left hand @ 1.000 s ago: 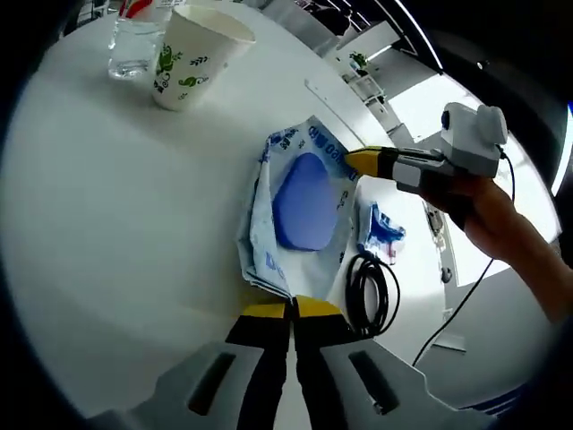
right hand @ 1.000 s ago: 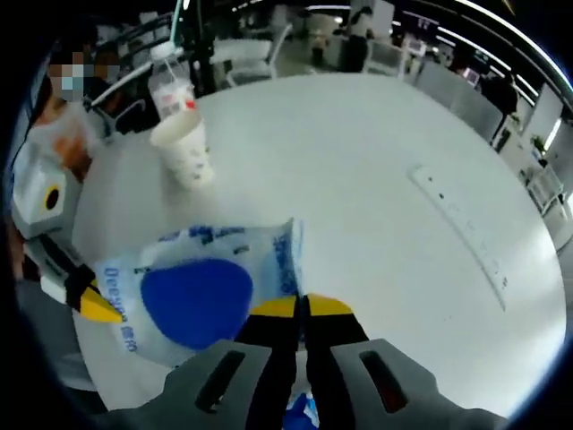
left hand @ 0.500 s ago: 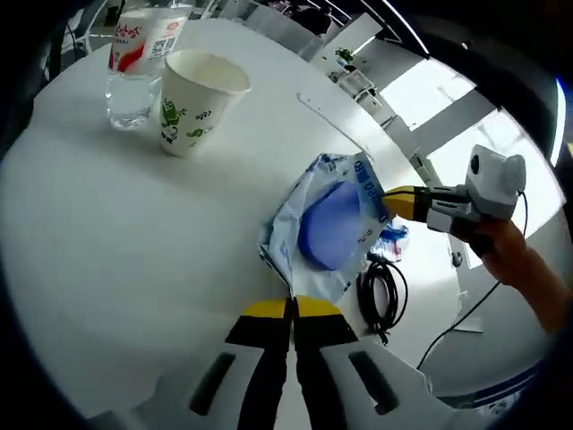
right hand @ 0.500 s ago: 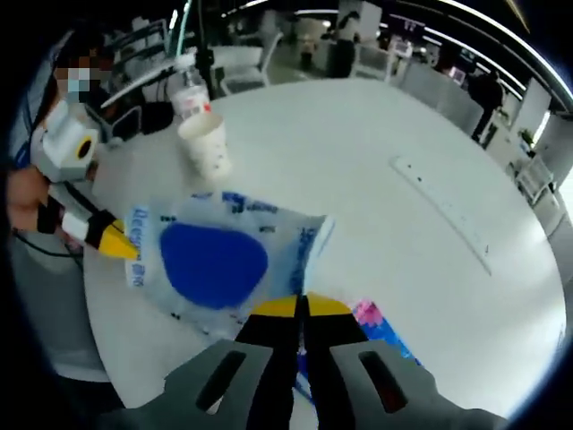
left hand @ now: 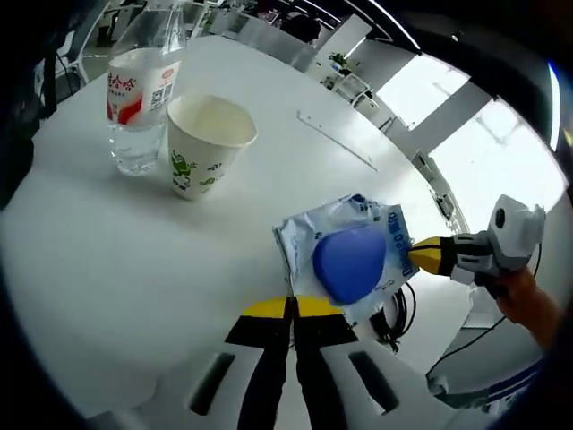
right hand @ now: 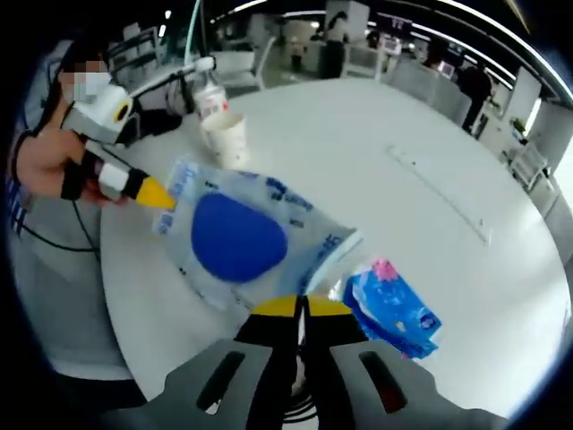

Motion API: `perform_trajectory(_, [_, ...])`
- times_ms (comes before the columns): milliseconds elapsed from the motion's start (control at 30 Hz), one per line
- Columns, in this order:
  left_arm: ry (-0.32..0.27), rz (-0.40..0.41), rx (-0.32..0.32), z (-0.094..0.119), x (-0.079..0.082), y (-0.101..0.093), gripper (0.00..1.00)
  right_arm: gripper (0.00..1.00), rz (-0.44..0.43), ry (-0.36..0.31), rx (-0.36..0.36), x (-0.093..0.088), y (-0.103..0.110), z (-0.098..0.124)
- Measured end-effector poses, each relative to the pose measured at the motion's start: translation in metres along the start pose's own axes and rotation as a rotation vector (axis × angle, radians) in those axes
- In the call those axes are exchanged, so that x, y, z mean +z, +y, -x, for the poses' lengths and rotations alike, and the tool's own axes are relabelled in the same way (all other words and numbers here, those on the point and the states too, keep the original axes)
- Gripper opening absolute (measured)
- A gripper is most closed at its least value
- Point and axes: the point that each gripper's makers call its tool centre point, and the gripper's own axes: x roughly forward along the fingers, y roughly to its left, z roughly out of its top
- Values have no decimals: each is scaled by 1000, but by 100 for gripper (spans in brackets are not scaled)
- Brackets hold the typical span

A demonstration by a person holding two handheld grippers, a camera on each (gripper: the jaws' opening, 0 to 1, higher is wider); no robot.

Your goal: Arrange the tabletop items into an orderly group along one side of the table until the central work area is clear of visible clutter.

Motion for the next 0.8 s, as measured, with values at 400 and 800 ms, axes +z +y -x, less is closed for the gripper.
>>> perform_trajectory(400, [-13,-61,46,4,15,9,0,0,-125,-46,22,-10,28,0])
perform_trajectory(800, [22,-68,79,-9,9,29,0,0,-265,-46,37,-28,46,-20])
